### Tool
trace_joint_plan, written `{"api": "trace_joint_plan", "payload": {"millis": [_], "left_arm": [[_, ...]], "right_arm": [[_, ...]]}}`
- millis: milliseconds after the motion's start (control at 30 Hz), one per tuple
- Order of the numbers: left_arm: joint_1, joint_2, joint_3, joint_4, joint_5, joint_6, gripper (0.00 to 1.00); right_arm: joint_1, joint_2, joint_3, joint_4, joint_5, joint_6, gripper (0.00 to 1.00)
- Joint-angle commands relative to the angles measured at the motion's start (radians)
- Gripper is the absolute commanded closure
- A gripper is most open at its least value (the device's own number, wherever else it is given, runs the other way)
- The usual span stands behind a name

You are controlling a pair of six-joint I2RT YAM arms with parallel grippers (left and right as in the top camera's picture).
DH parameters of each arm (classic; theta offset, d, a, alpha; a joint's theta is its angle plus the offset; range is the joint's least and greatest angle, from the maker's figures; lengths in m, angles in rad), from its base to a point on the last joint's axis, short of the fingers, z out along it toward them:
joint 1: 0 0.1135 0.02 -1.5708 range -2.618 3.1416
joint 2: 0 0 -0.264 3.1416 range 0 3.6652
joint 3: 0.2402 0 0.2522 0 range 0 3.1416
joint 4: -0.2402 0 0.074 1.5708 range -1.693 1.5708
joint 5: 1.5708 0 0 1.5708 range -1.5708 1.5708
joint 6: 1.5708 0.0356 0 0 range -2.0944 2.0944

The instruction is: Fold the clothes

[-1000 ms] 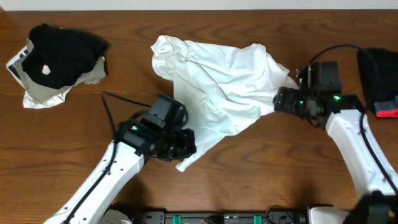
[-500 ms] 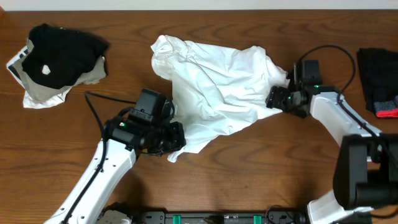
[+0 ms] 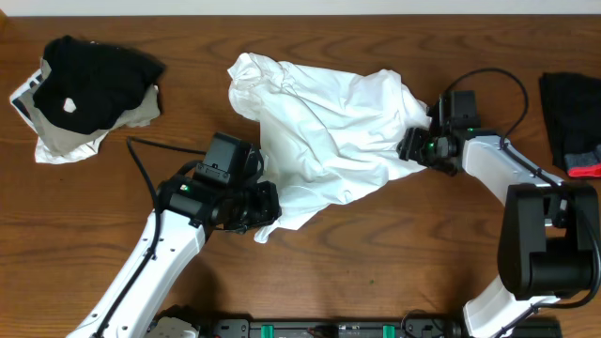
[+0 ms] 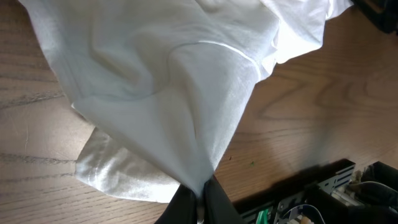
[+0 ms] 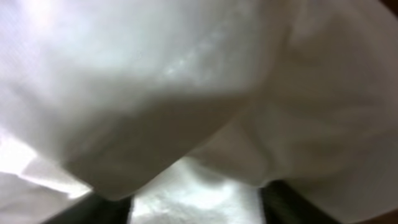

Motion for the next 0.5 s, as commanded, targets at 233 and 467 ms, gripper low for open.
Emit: {"api": "trace_joint_plan", "payload": {"millis": [233, 467], "left_arm": [[0.006, -0.005, 0.014, 0.003, -0.01, 0.006, 0.94], [0.006, -0.005, 0.014, 0.011, -0.01, 0.006, 0.94]], "right_arm": [[-0.002, -0.05, 0.061, -0.164, 0.122, 0.014, 0.37], [-0.004, -0.148, 0.11, -0.341, 0.229, 0.014, 0.22]]}}
